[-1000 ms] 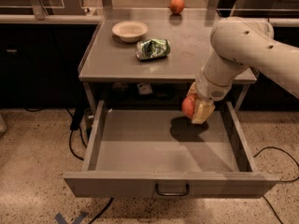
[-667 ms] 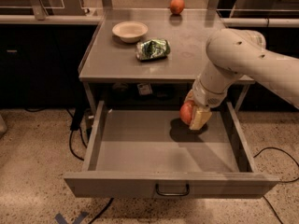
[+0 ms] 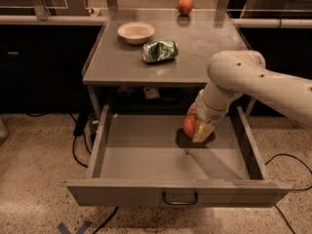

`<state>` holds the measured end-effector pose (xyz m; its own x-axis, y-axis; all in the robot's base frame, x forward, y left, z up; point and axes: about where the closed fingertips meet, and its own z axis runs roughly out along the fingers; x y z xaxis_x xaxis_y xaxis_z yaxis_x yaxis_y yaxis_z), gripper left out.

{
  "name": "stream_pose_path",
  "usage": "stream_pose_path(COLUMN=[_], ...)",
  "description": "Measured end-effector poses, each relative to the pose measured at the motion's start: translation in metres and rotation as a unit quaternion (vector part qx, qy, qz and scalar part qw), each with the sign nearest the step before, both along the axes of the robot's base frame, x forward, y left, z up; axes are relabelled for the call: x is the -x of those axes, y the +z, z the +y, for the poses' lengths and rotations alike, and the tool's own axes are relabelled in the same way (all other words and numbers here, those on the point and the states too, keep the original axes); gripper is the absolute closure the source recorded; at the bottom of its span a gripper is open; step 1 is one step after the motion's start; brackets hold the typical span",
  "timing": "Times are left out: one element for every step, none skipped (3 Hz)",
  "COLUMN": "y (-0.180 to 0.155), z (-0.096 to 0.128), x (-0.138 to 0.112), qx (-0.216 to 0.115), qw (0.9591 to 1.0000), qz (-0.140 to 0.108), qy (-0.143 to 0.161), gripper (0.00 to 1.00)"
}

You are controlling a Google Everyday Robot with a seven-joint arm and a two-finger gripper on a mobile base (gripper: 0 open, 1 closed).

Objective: Place apple into top drawer

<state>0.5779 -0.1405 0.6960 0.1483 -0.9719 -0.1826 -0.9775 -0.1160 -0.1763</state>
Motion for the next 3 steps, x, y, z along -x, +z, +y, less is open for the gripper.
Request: stream_pose_path(y=[-0.02,-0.039,-0.06], z=[0.0,-0.001,0.002], x=[0.003,0.003,0.002], qx=[-0.001,-0.011,-0.026], qw=[0.9999,0.9999,0.9996], qz=[-0.012,-0.007,0.001], qy=[0.002,0.004,0.008], gripper=[1.0,1.0,1.0])
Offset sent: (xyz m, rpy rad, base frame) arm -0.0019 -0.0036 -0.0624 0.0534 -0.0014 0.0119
